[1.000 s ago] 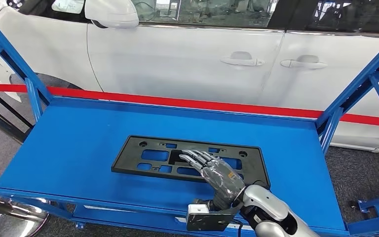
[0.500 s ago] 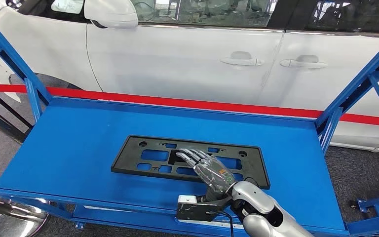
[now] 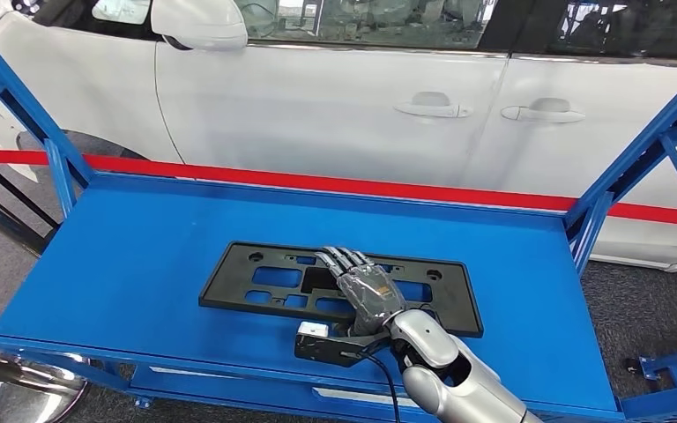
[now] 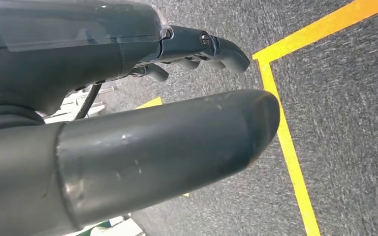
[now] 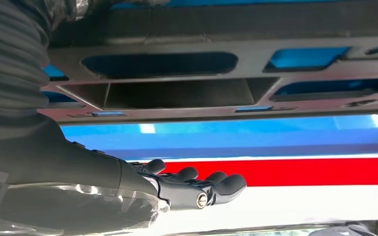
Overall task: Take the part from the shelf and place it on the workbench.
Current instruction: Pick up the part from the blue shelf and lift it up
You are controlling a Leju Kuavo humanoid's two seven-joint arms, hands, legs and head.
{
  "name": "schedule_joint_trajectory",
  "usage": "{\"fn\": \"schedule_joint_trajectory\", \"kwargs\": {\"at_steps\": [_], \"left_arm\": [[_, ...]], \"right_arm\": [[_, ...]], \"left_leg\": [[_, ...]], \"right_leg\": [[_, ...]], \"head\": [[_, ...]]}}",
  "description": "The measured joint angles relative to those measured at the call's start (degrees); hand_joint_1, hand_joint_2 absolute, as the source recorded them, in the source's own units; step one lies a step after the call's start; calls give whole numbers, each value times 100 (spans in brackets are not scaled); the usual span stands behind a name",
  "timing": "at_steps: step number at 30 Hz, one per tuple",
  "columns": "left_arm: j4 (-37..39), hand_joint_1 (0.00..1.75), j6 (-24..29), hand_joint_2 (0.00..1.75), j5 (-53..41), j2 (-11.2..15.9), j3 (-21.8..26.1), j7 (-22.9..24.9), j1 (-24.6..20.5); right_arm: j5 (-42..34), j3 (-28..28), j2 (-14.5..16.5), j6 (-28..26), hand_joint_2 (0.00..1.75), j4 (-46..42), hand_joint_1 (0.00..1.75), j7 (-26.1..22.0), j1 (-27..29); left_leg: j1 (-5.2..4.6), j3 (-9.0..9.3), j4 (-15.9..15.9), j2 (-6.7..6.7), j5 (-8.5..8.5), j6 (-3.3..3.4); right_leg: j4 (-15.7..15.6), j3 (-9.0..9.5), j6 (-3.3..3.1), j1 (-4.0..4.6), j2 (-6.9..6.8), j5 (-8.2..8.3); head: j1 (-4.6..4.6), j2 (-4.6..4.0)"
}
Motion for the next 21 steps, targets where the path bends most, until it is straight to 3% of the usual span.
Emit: {"fn": "schedule_joint_trajectory", "kwargs": {"at_steps": [1,3,21], "left_arm": [[0,0,-5,0,13,-4,1,-7,0],[0,0,-16,0,33,-9,2,-24,0],[0,0,-60,0,58,-25,6,-88,6]], "right_arm": [[31,-17,7,4,175,28,153,3,3],[85,-58,9,8,175,91,165,12,10],[271,-555,7,-14,175,298,174,65,90]], "left_leg": [[0,0,0,0,0,0],[0,0,0,0,0,0],[0,13,0,1,0,0]], "right_leg": [[0,0,0,0,0,0],[0,0,0,0,0,0],[-4,13,0,0,1,0]], "head": [[0,0],[0,0],[0,0]]}}
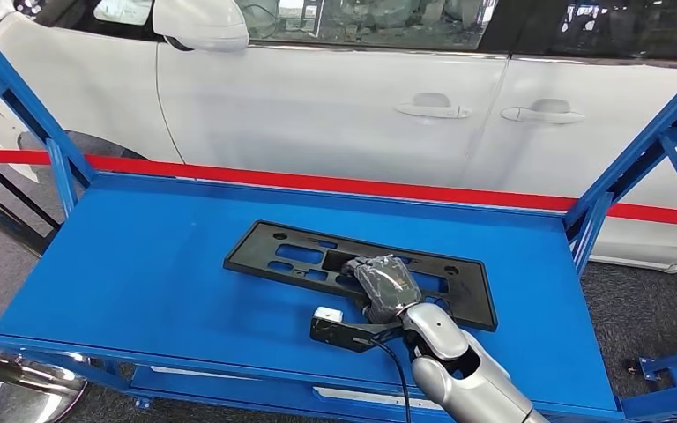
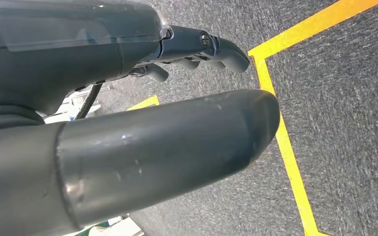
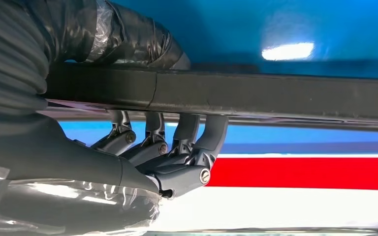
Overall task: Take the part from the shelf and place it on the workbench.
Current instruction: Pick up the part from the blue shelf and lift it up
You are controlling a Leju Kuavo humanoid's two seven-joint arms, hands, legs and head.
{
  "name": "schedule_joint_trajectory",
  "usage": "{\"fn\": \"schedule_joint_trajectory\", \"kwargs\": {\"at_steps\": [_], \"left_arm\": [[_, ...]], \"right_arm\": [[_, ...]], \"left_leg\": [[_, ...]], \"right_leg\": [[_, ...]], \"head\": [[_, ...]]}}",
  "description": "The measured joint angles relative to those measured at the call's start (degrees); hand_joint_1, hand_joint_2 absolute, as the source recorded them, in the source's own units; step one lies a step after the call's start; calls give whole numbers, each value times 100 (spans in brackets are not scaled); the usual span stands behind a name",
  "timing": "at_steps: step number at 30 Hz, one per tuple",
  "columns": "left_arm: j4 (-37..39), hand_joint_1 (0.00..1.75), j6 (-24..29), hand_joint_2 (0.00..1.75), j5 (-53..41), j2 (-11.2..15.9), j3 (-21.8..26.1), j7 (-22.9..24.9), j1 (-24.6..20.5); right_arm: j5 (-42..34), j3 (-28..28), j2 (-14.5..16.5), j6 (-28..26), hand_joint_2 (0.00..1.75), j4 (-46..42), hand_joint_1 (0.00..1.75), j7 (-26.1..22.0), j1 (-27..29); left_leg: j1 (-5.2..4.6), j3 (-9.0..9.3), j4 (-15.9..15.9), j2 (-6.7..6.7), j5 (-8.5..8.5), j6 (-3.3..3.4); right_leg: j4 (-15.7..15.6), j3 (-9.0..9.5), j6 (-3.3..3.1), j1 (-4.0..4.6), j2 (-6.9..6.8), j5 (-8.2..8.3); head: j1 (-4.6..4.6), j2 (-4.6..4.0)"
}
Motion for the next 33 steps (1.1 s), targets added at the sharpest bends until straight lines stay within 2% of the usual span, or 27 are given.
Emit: {"fn": "schedule_joint_trajectory", "kwargs": {"at_steps": [21,25,31,33], "left_arm": [[1,0,-36,0,13,2,2,-38,2],[1,0,-35,175,35,2,14,-91,2],[1,0,27,175,86,1,43,-144,2],[2,0,169,175,92,-4,45,-114,2]], "right_arm": [[22,-138,-13,-9,175,-2,175,-1,48],[38,-159,-15,-17,175,-1,175,-7,63],[89,-212,-19,-50,175,0,175,-36,102],[233,-235,-26,-234,175,-3,175,-45,144]], "left_leg": [[-1,23,1,0,0,2],[-1,24,1,0,0,2],[-1,25,1,0,0,2],[-1,25,2,-2,1,2]], "right_leg": [[-6,26,3,0,0,7],[-6,27,3,0,0,7],[-7,30,3,0,0,7],[-7,29,3,0,-1,7]], "head": [[0,0],[0,-1],[0,1],[0,0]]}}
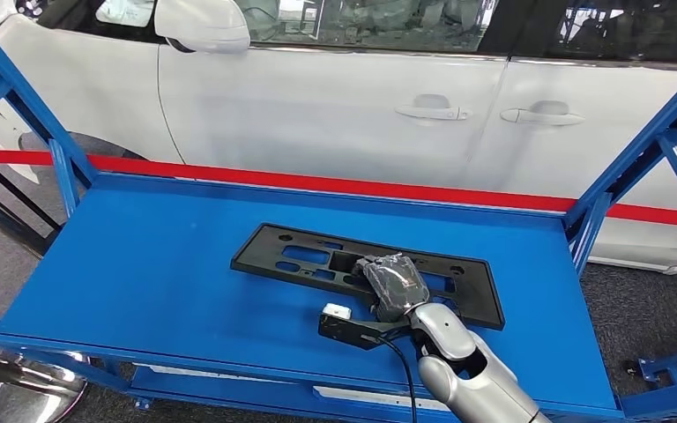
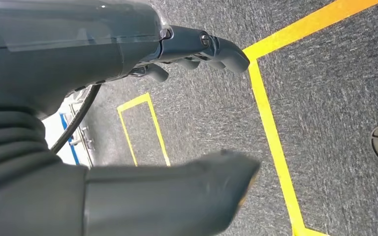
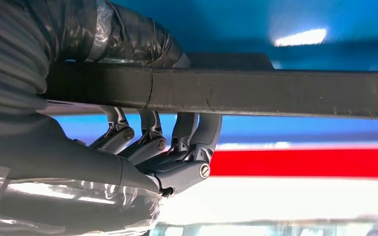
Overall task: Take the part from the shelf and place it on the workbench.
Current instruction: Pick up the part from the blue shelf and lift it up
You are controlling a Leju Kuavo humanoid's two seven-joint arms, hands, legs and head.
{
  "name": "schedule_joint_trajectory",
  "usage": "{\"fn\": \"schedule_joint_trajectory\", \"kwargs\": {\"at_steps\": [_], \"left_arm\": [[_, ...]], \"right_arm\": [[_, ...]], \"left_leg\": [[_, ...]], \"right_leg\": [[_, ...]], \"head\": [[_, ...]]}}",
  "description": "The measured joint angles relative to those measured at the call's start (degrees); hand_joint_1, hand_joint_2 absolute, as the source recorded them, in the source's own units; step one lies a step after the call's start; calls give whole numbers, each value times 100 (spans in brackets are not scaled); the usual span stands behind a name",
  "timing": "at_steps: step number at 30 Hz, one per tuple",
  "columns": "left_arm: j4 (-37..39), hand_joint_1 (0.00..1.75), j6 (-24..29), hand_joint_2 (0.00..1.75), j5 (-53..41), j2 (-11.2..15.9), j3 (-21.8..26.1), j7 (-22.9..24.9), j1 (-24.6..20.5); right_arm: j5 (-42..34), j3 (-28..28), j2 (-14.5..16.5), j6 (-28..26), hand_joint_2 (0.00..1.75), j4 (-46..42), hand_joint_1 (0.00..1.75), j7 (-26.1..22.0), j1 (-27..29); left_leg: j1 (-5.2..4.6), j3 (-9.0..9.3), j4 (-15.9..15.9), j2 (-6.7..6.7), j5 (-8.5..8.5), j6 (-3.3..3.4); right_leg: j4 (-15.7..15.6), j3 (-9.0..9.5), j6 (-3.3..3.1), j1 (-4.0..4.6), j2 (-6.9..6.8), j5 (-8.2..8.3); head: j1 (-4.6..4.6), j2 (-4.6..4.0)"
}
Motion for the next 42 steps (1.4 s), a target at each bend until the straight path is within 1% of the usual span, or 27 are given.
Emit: {"fn": "schedule_joint_trajectory", "kwargs": {"at_steps": [3,5,8,13,21,25,27,28,29,30,31,32,33,34,35,36,37,38,39,40,41,42], "left_arm": [[0,0,229,175,-10,-17,1,64,5],[-1,0,289,175,-18,-21,1,75,14],[-2,0,333,175,-31,-23,1,80,23],[-1,0,364,175,-59,-31,-2,80,26],[-1,0,372,175,-124,-32,-7,68,34],[3,0,335,175,-143,-27,-16,68,35],[3,0,318,175,-148,-30,-19,69,32],[3,0,312,175,-150,-32,-20,69,30],[3,0,309,175,-152,-33,-20,69,27],[3,0,306,175,-155,-34,-21,69,26],[3,0,304,175,-157,-34,-22,69,27],[3,0,303,175,-160,-34,-22,69,29],[3,0,301,175,-161,-34,-23,69,31],[3,0,300,175,-163,-34,-24,69,33],[3,0,299,175,-168,-35,-24,69,35],[3,0,296,175,-176,-35,-25,69,35],[4,0,295,175,-185,-32,-26,71,34],[5,0,293,175,-197,-29,-28,75,34],[6,0,290,175,-208,-26,-31,79,34],[7,0,289,175,-216,-25,-34,84,35],[7,0,284,175,-224,-27,-39,89,39],[7,0,280,175,-227,-29,-42,91,43]], "right_arm": [[510,-79,-65,-637,175,-105,175,-34,153],[925,-181,-180,-1066,175,-310,175,-80,264],[1323,-398,-366,-1471,175,-707,175,-154,374],[1497,-634,-530,-1625,175,-1126,175,-202,467],[1910,-825,-886,-2084,175,-1727,175,-308,644],[2019,-856,-984,-2235,175,-1870,175,-311,735],[2034,-856,-1024,-2250,175,-1913,175,-311,759],[2036,-857,-1047,-2254,175,-1933,175,-312,767],[2037,-858,-1070,-2258,175,-1949,175,-313,775],[2038,-860,-1089,-2262,175,-1955,175,-313,788],[2038,-860,-1107,-2266,175,-1958,175,-313,802],[2038,-860,-1119,-2267,175,-1958,175,-313,819],[2038,-860,-1129,-2267,175,-1957,175,-312,836],[2037,-860,-1140,-2270,175,-1957,175,-312,848],[2035,-860,-1151,-2274,175,-1958,175,-312,854],[2034,-860,-1160,-2281,175,-1959,175,-311,858],[2033,-860,-1169,-2292,175,-1964,175,-311,863],[2031,-860,-1178,-2305,175,-1979,175,-311,877],[2029,-861,-1184,-2319,175,-1998,175,-311,892],[2026,-861,-1189,-2329,175,-2022,175,-313,907],[2024,-860,-1192,-2337,175,-2049,175,-316,919],[2022,-860,-1194,-2343,175,-2071,175,-320,920]], "left_leg": [[-2,-8,1,-5,1,1],[-3,-15,2,-4,1,1],[-4,-19,2,0,0,1],[-3,-28,1,2,-1,1],[-4,-40,7,2,-2,4],[-30,-54,35,2,-14,49],[1,-21,-45,8,36,86],[22,-1,-98,15,74,113],[44,13,-148,24,115,138],[50,9,-165,32,139,153],[54,-8,-167,37,156,161],[56,-31,-158,39,164,159],[61,-51,-145,40,168,152],[71,-69,-127,41,168,138],[88,-84,-102,41,163,116],[105,-102,-62,39,151,83],[115,-133,-15,31,134,38],[119,-157,28,22,123,-9],[112,-182,64,14,121,-55],[107,-205,80,5,134,-102],[110,-219,84,2,154,-143],[118,-251,108,3,137,-181]], "right_leg": [[0,-6,1,-2,-2,1],[1,-13,3,-4,-1,3],[0,-20,5,-5,2,3],[0,-32,5,-4,1,3],[0,-44,8,-8,1,5],[-15,-40,43,-35,1,21],[-6,-35,70,-19,2,3],[74,-65,85,-16,1,-74],[263,-144,100,-15,1,-225],[559,-271,115,-33,-1,-429],[934,-435,135,-50,-2,-651],[1273,-577,158,-73,-3,-809],[1474,-648,182,-101,-5,-860],[1471,-614,209,-132,-11,-796],[1241,-465,239,-165,-19,-635],[867,-246,274,-201,-30,-460],[521,-43,294,-210,-27,-330],[285,83,286,-210,-15,-247],[166,132,256,-200,1,-234],[169,111,207,-176,21,-237],[171,73,149,-176,27,-219],[157,43,93,-175,22,-202]], "head": [[0,0],[0,0],[0,0],[0,-1],[0,0],[-1,0],[-1,-1],[-1,-1],[0,-1],[1,-1],[1,-1],[1,-1],[0,0],[0,0],[0,-1],[0,-1],[0,0],[-1,-1],[-1,0],[-2,0],[-2,0],[-2,1]]}}
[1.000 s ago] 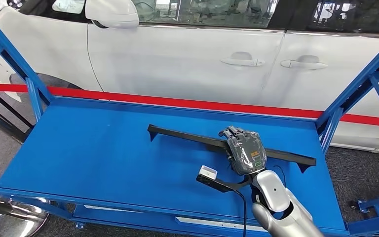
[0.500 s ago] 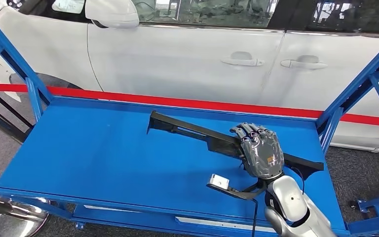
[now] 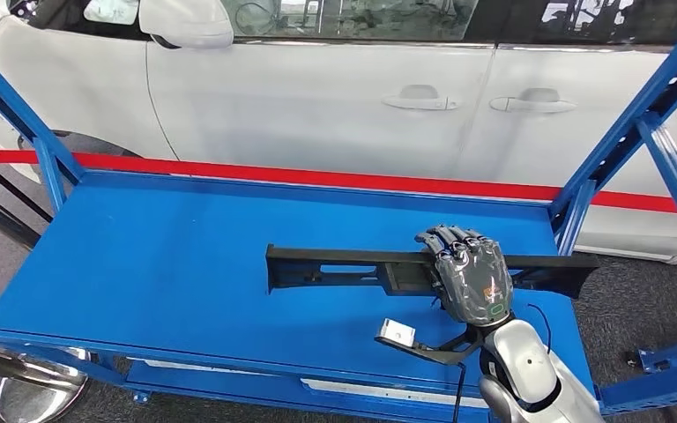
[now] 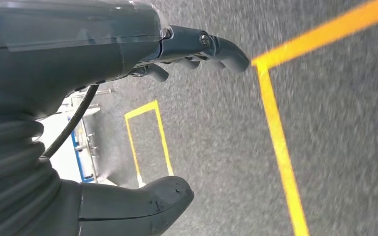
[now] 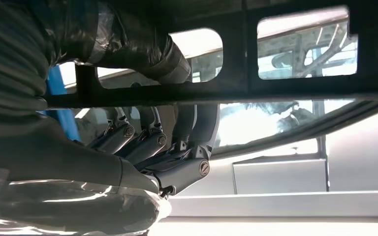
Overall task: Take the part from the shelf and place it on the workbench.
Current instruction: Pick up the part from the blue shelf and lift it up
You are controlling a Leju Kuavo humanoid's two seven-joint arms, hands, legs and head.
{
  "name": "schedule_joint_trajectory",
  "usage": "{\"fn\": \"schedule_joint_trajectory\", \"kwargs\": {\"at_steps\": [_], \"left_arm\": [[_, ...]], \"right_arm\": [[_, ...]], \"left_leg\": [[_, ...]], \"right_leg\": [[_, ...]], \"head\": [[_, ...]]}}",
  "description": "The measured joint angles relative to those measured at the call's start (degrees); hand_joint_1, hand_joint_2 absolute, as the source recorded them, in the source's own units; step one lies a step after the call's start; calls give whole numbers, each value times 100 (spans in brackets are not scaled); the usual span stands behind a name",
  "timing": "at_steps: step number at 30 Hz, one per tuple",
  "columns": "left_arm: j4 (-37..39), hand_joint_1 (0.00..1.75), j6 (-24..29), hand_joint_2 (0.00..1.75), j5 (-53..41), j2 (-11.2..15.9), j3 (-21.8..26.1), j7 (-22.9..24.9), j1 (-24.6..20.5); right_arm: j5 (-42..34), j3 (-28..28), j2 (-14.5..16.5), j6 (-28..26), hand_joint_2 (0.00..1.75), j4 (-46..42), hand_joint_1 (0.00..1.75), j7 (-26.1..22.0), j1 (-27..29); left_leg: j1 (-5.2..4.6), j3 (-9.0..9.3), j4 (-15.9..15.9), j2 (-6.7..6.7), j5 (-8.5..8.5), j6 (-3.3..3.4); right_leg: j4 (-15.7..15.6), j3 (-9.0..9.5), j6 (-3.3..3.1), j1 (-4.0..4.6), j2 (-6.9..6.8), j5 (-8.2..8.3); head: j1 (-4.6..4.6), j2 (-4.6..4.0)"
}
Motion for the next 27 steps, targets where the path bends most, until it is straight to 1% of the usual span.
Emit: {"fn": "schedule_joint_trajectory", "kwargs": {"at_steps": [1,2,3,4,5,6,7,8,9,10,11,12,13,14,15,16,17,18,19,20,21,22,23,24,25,26,27], "left_arm": [[0,0,-4,175,-4,-3,-2,3,3],[0,0,-7,175,-7,-4,-4,6,5],[0,0,-7,175,-10,-4,-5,7,4],[0,0,-6,175,-15,-4,-7,8,3],[0,0,-5,175,-19,-2,-10,8,2],[0,0,-4,175,-23,-1,-12,8,2],[0,0,-4,175,-26,-1,-14,8,1],[0,0,-4,175,-28,-1,-14,8,-1],[0,0,-3,175,-29,-1,-14,8,-5],[3,0,-2,175,-30,9,-14,8,-13],[5,0,-1,175,-30,16,-14,8,-22],[8,0,1,175,-31,24,-14,7,-29],[11,0,3,175,-32,31,-15,5,-32],[11,0,4,175,-33,30,-15,3,-28],[12,0,4,175,-34,31,-16,2,-22],[13,0,4,175,-35,30,-16,2,-18],[13,0,4,175,-36,28,-16,2,-18],[13,0,4,175,-36,25,-16,2,-20],[12,0,4,175,-36,21,-16,2,-21],[12,0,4,175,-36,18,-16,2,-19],[12,0,4,175,-36,15,-16,2,-17],[12,0,4,175,-36,11,-16,2,-15],[12,0,4,175,-36,8,-16,2,-14],[11,0,4,175,-36,4,-16,2,-13],[11,0,4,175,-36,2,-16,2,-16],[12,0,4,175,-36,0,-16,2,-18],[13,0,4,175,-36,0,-16,2,-19]], "right_arm": [[-1,1,-1,-5,175,-23,175,-4,2],[0,2,-1,-11,175,-47,175,-8,4],[1,2,-3,-17,175,-70,175,-11,5],[2,2,-8,-22,175,-91,175,-16,8],[3,2,-13,-25,175,-108,175,-25,10],[5,2,-20,-27,175,-119,175,-33,12],[7,2,-28,-29,175,-132,175,-40,18],[8,2,-36,-32,175,-152,175,-45,24],[9,2,-44,-37,175,-180,175,-48,29],[10,2,-51,-43,175,-216,175,-51,35],[11,2,-58,-55,175,-253,175,-54,41],[14,2,-66,-68,175,-284,175,-56,46],[15,2,-76,-85,175,-318,175,-58,52],[16,2,-87,-99,175,-353,175,-58,60],[17,3,-97,-112,175,-389,175,-60,67],[19,3,-108,-125,175,-424,175,-62,75],[22,4,-120,-134,175,-451,175,-64,82],[25,4,-133,-143,175,-470,175,-67,86],[28,4,-146,-148,175,-482,175,-69,90],[31,4,-156,-149,175,-489,175,-70,97],[31,4,-162,-150,175,-492,175,-70,106],[32,4,-169,-151,175,-492,175,-70,115],[33,4,-173,-151,175,-494,175,-70,122],[34,4,-177,-151,175,-497,175,-70,125],[34,4,-179,-152,175,-502,175,-70,123],[34,4,-180,-152,175,-507,175,-71,120],[34,4,-180,-153,175,-515,175,-72,119]], "left_leg": [[12,-48,75,7,-88,-30],[20,-122,250,16,-262,-49],[24,-221,528,25,-505,-61],[22,-332,892,31,-768,-68],[19,-421,1247,31,-972,-69],[14,-448,1489,31,-1073,-59],[5,-384,1551,31,-1058,-34],[-14,-210,1390,30,-937,10],[-43,55,1050,29,-781,78],[-83,359,610,31,-693,169],[-118,619,219,40,-640,229],[-149,785,-57,47,-625,273],[-176,857,-209,54,-631,298],[-190,852,-256,59,-573,298],[-185,826,-312,62,-491,319],[-178,795,-375,72,-402,346],[-160,750,-432,84,-299,373],[-143,687,-471,97,-203,389],[-143,605,-475,106,-127,399],[-141,512,-462,112,-58,397],[-138,408,-439,118,4,381],[-131,301,-407,123,59,363],[-119,191,-360,126,107,340],[-103,86,-304,127,144,314],[-92,-13,-229,126,171,285],[-88,-99,-150,123,190,254],[-91,-156,-86,119,210,219]], "right_leg": [[-3,-40,-58,2,-6,38],[-15,-83,-115,5,-14,80],[-20,-130,-160,16,-25,121],[-19,-185,-191,37,-32,161],[-15,-242,-211,62,-40,203],[-11,-300,-226,89,-46,246],[-6,-359,-237,118,-49,291],[-2,-416,-243,148,-49,337],[1,-467,-248,175,-47,384],[3,-508,-245,195,-48,430],[-3,-534,-230,202,-51,478],[-13,-541,-206,194,-59,523],[-30,-541,-170,175,-70,572],[-63,-537,-132,158,-78,631],[-87,-543,-98,150,-82,668],[-81,-568,-68,145,-77,625],[5,-611,-42,147,-70,464],[208,-676,-17,140,-64,195],[517,-754,11,127,-59,-121],[884,-824,42,110,-59,-375],[1207,-861,74,91,-60,-490],[1403,-838,103,72,-61,-463],[1411,-723,128,54,-62,-325],[1233,-516,152,34,-63,-163],[876,-217,174,12,-64,-96],[465,89,174,13,-57,-126],[143,308,151,18,-49,-201]], "head": [[-1,0],[-1,0],[-1,-1],[-2,-1],[-1,-1],[-1,-1],[-2,0],[-1,0],[-2,0],[-1,0],[1,-1],[1,-1],[1,-1],[1,-1],[1,-1],[1,-1],[2,-1],[2,-1],[2,-1],[2,-1],[2,-1],[2,-1],[2,-1],[2,-1],[2,0],[2,0],[1,0]]}}
